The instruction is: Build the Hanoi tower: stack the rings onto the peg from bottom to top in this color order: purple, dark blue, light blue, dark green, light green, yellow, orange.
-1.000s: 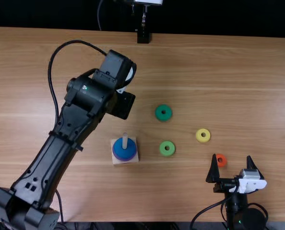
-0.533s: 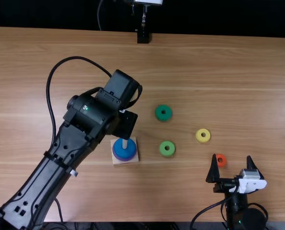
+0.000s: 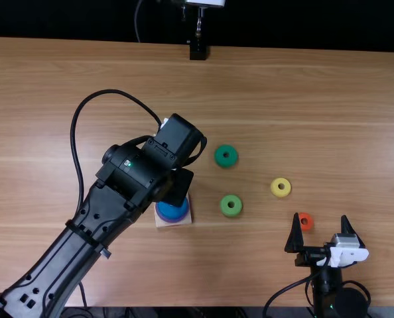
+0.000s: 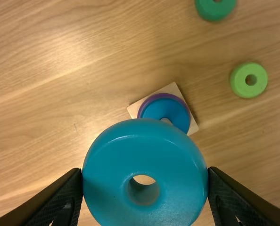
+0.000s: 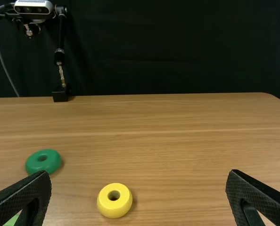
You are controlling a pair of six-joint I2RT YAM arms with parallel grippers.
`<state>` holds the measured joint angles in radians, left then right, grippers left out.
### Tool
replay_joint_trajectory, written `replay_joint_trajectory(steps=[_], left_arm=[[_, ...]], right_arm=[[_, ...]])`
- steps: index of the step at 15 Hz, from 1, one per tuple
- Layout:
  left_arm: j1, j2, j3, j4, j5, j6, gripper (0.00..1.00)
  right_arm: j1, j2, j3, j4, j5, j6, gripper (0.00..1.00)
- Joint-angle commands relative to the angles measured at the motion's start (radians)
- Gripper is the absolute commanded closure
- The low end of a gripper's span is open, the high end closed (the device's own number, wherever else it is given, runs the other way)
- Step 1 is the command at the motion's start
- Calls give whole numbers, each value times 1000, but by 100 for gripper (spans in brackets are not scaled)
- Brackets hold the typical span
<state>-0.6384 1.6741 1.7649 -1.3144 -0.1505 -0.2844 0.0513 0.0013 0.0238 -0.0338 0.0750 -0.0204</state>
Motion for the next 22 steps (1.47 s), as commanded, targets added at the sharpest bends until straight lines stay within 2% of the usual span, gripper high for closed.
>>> replay_joint_trajectory(steps=[1,5,8,22], left_arm=[[-15,-28,-24,2,-11,-16,100],[-27,-22,-22,4,-10,-16,100],[-41,-19,-24,7,-11,-49,100],[-50,36,-24,7,-10,-51,100]], right_arm=[[-7,-1,-9,3,2,4,0],[-7,-1,-9,3,2,4,0],[-7,-1,-9,3,2,4,0],[-7,-1,-9,3,2,4,0]])
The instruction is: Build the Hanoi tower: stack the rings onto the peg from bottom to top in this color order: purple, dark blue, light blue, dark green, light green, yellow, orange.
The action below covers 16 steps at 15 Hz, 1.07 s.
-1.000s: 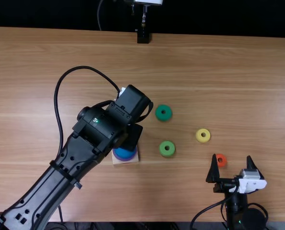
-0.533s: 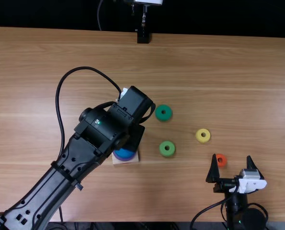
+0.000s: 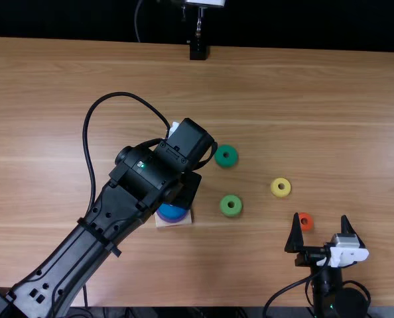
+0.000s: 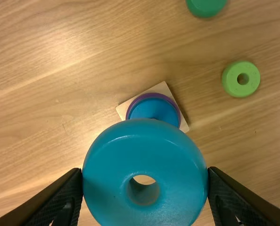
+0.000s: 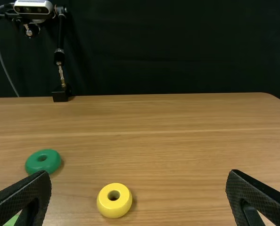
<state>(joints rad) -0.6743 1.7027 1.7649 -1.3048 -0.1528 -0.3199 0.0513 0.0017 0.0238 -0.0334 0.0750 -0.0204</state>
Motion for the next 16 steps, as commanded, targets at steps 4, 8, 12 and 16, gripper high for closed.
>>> replay_joint_trajectory(steps=[4,8,12,16], left_arm=[[-22,28,-22,-2,-7,-15,100],[-28,28,-22,0,-7,-15,100],[-28,29,-28,5,-6,-15,100],[-24,28,-56,5,-4,-15,71]], right_arm=[[-7,-2,-9,3,2,4,0],[-7,-2,-9,3,2,4,0],[-7,-2,-9,3,2,4,0],[-7,-2,-9,3,2,4,0]])
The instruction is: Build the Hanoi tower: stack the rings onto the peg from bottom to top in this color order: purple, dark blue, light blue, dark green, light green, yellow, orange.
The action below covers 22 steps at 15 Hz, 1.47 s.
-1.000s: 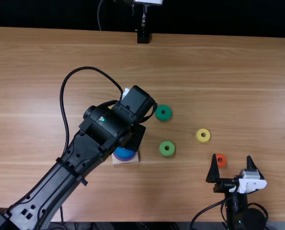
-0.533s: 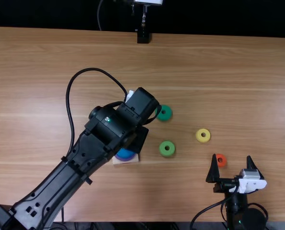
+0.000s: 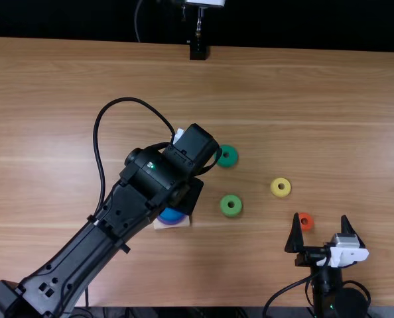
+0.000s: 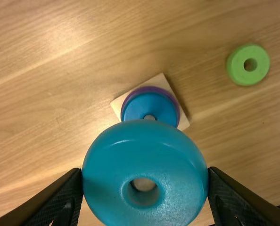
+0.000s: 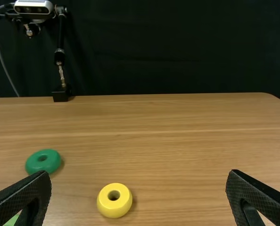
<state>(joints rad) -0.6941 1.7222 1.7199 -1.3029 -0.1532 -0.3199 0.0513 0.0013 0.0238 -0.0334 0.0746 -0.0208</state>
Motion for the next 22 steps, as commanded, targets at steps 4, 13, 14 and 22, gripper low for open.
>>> replay_joint_trajectory(steps=[4,13,14,22], left_arm=[[-1,7,-37,11,8,-15,0],[77,-10,3,263,0,-6,0],[120,-27,-2,327,2,-6,0],[502,-589,-519,857,-11,-8,0]], right_arm=[[-7,-1,-9,3,3,4,0],[-7,-1,-9,3,3,4,0],[-7,-1,-9,3,3,4,0],[-7,-1,-9,3,3,4,0]])
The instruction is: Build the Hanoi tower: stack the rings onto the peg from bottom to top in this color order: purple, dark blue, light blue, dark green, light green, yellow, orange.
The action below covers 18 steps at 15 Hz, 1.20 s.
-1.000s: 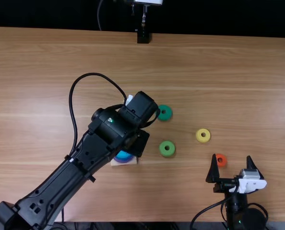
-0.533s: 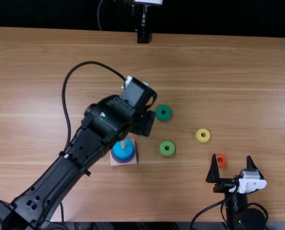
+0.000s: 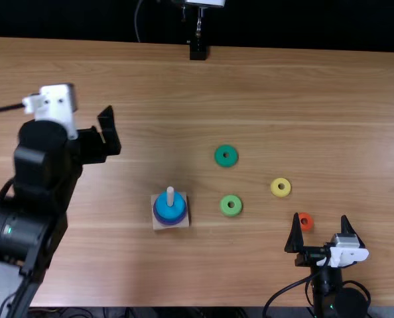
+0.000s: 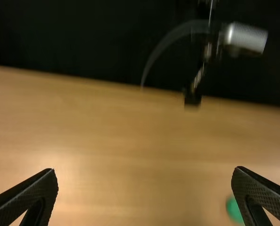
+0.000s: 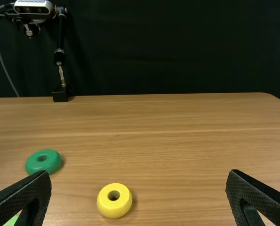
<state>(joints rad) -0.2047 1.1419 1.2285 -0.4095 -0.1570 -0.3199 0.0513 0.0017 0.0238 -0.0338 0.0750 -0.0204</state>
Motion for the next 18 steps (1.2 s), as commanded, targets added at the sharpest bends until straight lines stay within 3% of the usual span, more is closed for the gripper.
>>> replay_joint_trajectory(steps=[1,2,4,6,7,8,11,13,16,17,18], left_arm=[[47,-88,-142,97,-9,-10,0],[79,-168,-236,185,-16,-11,0],[125,-323,-397,209,-12,-11,0],[129,-436,-592,242,35,-28,0],[125,-499,-696,286,45,-56,0],[120,-590,-781,332,34,-70,0],[123,-832,-980,354,34,-70,0],[117,-989,-1083,354,34,-67,0],[125,-1082,-1144,338,41,-61,0],[125,-1104,-1161,338,45,-43,0],[125,-1137,-1169,338,47,5,0]], right_arm=[[-7,-2,-9,3,2,4,0],[-7,-2,-9,3,2,4,0],[-7,-2,-9,3,2,4,0],[-7,-2,-9,3,2,4,0],[-7,-2,-9,3,2,4,0],[-7,-2,-9,3,2,4,0],[-7,-2,-9,3,2,4,0],[-7,-2,-9,3,2,4,0],[-7,-2,-9,3,2,4,0],[-7,-2,-9,3,2,4,0],[-7,-2,-9,3,2,4,0]])
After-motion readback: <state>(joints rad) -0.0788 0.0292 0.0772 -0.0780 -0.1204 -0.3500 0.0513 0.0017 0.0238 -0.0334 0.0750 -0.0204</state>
